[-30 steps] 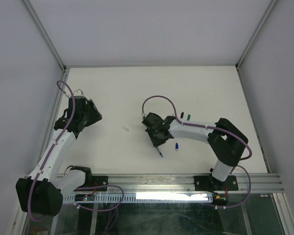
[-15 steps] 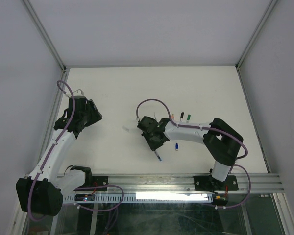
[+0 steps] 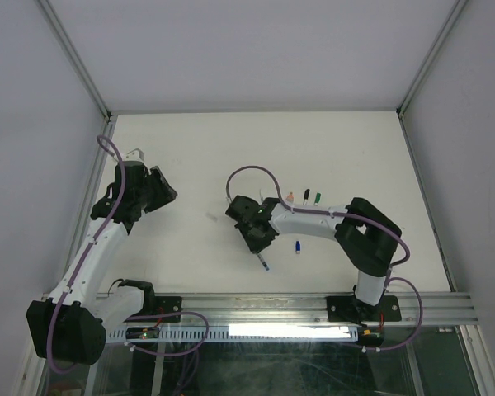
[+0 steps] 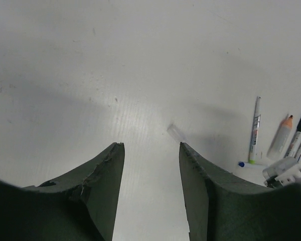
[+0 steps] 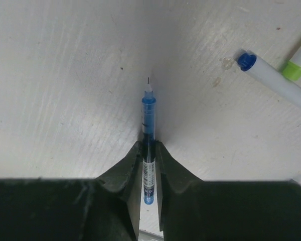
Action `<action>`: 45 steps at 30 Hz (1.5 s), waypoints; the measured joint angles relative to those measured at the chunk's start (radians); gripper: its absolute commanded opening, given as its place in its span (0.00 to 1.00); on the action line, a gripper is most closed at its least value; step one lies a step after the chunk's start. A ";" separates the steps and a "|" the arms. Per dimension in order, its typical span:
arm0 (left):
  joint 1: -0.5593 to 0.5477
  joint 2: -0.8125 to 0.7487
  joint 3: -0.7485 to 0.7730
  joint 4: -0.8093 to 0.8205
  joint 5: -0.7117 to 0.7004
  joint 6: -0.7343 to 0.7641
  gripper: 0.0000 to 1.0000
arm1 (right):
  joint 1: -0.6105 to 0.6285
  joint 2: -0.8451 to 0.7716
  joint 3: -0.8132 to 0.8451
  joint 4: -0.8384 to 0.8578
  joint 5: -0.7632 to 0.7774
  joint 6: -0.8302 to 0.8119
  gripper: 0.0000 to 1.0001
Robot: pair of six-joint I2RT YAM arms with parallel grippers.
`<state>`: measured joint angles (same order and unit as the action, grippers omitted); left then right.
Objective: Insert the pens into the pen caps
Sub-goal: Place the pen at the center of the board, then pick up the pen from the center of the board.
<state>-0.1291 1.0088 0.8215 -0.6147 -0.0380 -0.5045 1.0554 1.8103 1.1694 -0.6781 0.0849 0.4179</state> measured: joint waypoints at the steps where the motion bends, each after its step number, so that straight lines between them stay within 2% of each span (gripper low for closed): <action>1: 0.000 0.000 -0.002 0.006 0.019 -0.002 0.48 | 0.000 0.004 0.005 0.000 0.004 0.008 0.16; 5: -0.009 -0.011 -0.046 0.056 0.097 -0.041 0.48 | -0.006 0.031 0.039 -0.001 0.008 0.031 0.16; 8: -0.057 -0.050 -0.114 0.071 0.103 -0.095 0.48 | -0.017 0.067 0.087 0.001 0.007 0.047 0.17; 12: -0.182 -0.108 -0.193 0.084 0.095 -0.171 0.48 | -0.051 0.115 0.149 0.014 -0.005 0.074 0.17; 16: -0.346 -0.112 -0.229 0.104 0.060 -0.246 0.48 | -0.099 0.149 0.193 0.035 -0.023 0.109 0.18; 19: -0.426 -0.111 -0.248 0.123 0.031 -0.285 0.48 | -0.118 0.150 0.194 0.050 -0.024 0.132 0.20; 26: -0.454 -0.053 -0.261 0.166 -0.012 -0.319 0.49 | -0.122 0.123 0.154 0.091 -0.025 0.152 0.32; 31: -0.458 0.018 -0.245 0.174 -0.030 -0.319 0.48 | -0.120 0.038 0.065 0.107 -0.022 0.157 0.35; 35: -0.496 0.094 -0.198 0.175 -0.062 -0.322 0.48 | -0.119 -0.117 -0.058 0.124 0.016 0.180 0.36; 42: -0.661 0.357 -0.007 0.166 -0.169 -0.359 0.46 | -0.120 -0.445 -0.269 0.170 0.081 0.246 0.36; 45: -0.715 0.504 0.109 0.141 -0.227 -0.381 0.46 | -0.120 -0.525 -0.333 0.186 0.092 0.267 0.36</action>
<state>-0.8440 1.5131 0.9302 -0.4736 -0.2653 -0.8860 0.9356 1.2850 0.8368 -0.4923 0.1772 0.6853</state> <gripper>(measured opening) 0.468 0.358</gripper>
